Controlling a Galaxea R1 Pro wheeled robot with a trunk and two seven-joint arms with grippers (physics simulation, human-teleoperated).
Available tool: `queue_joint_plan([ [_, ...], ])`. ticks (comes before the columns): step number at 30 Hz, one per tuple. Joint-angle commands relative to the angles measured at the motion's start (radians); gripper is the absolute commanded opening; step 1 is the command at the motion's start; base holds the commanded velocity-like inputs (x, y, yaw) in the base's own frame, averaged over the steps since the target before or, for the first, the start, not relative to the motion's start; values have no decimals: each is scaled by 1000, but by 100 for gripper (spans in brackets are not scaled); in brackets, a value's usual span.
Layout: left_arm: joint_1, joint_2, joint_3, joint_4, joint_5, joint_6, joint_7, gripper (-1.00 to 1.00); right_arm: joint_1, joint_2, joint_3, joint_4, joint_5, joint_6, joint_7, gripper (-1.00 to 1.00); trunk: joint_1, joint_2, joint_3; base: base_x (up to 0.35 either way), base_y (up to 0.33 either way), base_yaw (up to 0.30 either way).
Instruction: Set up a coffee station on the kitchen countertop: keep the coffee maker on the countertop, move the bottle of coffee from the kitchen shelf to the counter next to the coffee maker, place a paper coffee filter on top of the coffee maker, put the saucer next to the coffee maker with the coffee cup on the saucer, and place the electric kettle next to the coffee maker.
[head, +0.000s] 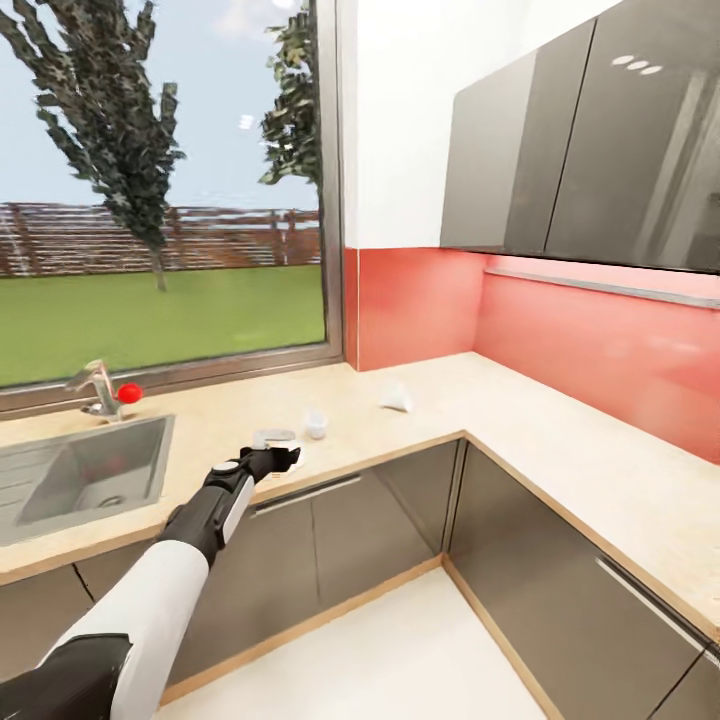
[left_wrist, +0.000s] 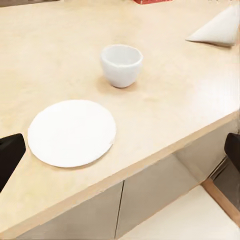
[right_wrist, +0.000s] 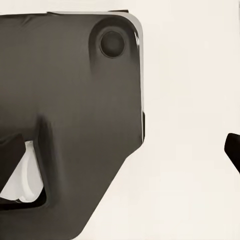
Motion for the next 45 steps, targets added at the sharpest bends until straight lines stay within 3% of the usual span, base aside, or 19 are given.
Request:
queue_joint_plan([
  [1, 0, -1, 6, -2, -7, 6, -8, 100, -1, 0, 1, 1, -6, -4, 1, 100, 1, -1, 0, 337, 0, -267],
  [13, -11, -1, 8, -8, -8, 8, -5, 100, -1, 3, 1, 2, -6, -5, 1, 100, 1, -1, 0, 337, 0, -137],
  [20, -8, -2, 4, -8, -8, 8, -6, 100, -1, 24, 1, 1, -6, -6, 1, 100, 1, -1, 0, 337, -5, -1],
  [35, -5, -1, 7, -8, -7, 7, -6, 100, -1, 25, 1, 3, -6, -6, 1, 100, 1, -1, 0, 337, -25, -4],
  [45, -1, -1, 7, -7, -6, 5, -6, 100, -1, 25, 0, 3, -7, -6, 1, 100, 1, -1, 0, 330, 0, -229],
])
